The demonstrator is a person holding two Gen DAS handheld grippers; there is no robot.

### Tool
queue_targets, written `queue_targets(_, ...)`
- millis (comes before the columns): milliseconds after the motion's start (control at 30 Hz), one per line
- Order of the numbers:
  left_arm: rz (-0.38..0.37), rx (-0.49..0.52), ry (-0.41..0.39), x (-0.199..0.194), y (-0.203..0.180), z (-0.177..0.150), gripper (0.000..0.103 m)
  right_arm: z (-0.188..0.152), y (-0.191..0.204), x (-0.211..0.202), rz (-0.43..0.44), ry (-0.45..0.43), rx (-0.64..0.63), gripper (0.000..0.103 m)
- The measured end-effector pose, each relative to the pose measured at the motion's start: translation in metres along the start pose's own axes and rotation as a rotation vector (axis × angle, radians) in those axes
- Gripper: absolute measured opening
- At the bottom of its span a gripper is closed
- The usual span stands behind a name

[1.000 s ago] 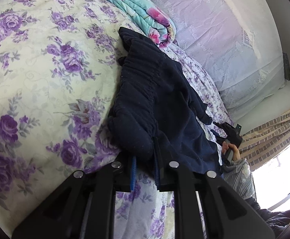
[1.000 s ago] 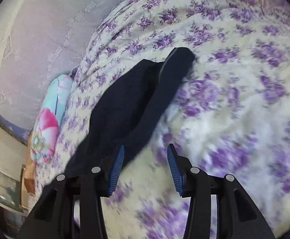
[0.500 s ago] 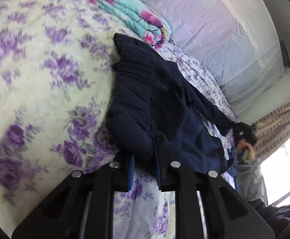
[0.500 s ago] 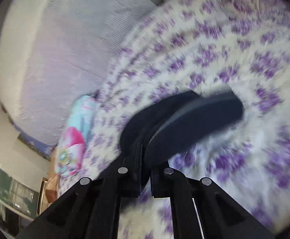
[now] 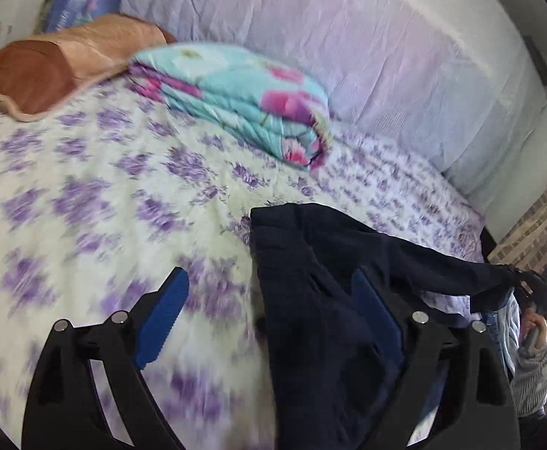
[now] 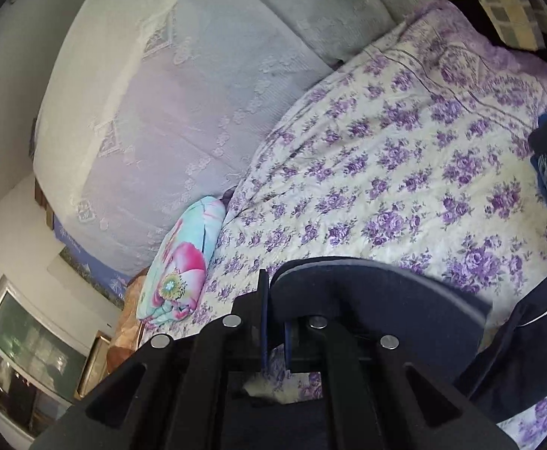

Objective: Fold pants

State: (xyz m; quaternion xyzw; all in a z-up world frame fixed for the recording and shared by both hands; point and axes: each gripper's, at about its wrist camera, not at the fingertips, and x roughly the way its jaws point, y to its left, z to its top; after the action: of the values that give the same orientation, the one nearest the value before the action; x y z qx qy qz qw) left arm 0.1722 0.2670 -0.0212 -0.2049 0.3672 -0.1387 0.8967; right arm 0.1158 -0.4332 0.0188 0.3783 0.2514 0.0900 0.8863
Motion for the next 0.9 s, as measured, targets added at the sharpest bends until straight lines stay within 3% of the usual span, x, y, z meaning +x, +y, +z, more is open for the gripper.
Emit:
queue_targets(67,-0.025,-0.005,0.077,0.036,0.005,0.018,0.084,0.001,-0.005,0.004,-0.016,0.014,0.008,0.006)
queue_targets(100,-0.047,-0.008,0.163,0.065,0.009,0.028,0.084,0.001,-0.007,0.006,-0.022,0.02,0.01,0.006)
queue_targets(167,-0.021,-0.01,0.202,0.093,0.013,0.028,0.079,0.0,-0.008,0.007,-0.035,0.026,0.009,0.006)
queue_targets(233,-0.05,-0.038,0.258,0.123,0.019,0.03,0.079,-0.001,-0.008,0.009,-0.048,0.032,0.008,0.006)
queue_targets(300,-0.081,-0.041,0.238,0.132,0.016,0.034,0.076,-0.002,-0.009,0.011,-0.058,0.04,0.011,0.006)
queue_targets(333,-0.131,-0.035,0.243,0.136,0.012,0.038,0.05,-0.002,-0.01,0.011,-0.063,0.043,0.014,0.006)
queue_targets(400,-0.144,-0.034,0.224,0.136,0.003,0.042,0.041,-0.002,-0.014,0.01,-0.07,0.037,0.028,0.006)
queue_targets(467,-0.152,-0.022,0.186,0.129,-0.004,0.047,0.021,-0.001,-0.016,0.005,-0.066,0.028,0.041,0.006)
queue_targets(500,-0.174,-0.03,0.155,0.12,-0.005,0.051,0.017,0.0,-0.016,0.002,-0.063,0.023,0.045,0.006)
queue_targets(600,-0.249,-0.055,0.082,0.091,-0.008,0.068,0.014,0.012,-0.011,0.004,-0.065,0.02,0.033,0.006)
queue_targets(700,-0.215,-0.011,0.031,0.078,-0.021,0.088,0.014,0.042,-0.005,0.032,-0.082,0.02,0.023,0.006)
queue_targets(767,-0.191,-0.002,-0.003,0.078,-0.027,0.101,0.014,0.069,-0.007,0.067,-0.14,0.041,0.021,0.008)
queue_targets(833,-0.142,-0.021,-0.019,0.081,-0.022,0.106,0.014,0.092,-0.026,0.118,-0.241,0.148,0.042,0.023)
queue_targets(900,-0.117,-0.11,-0.004,0.094,-0.003,0.105,0.014,0.097,-0.047,0.147,-0.275,0.195,0.13,0.025)
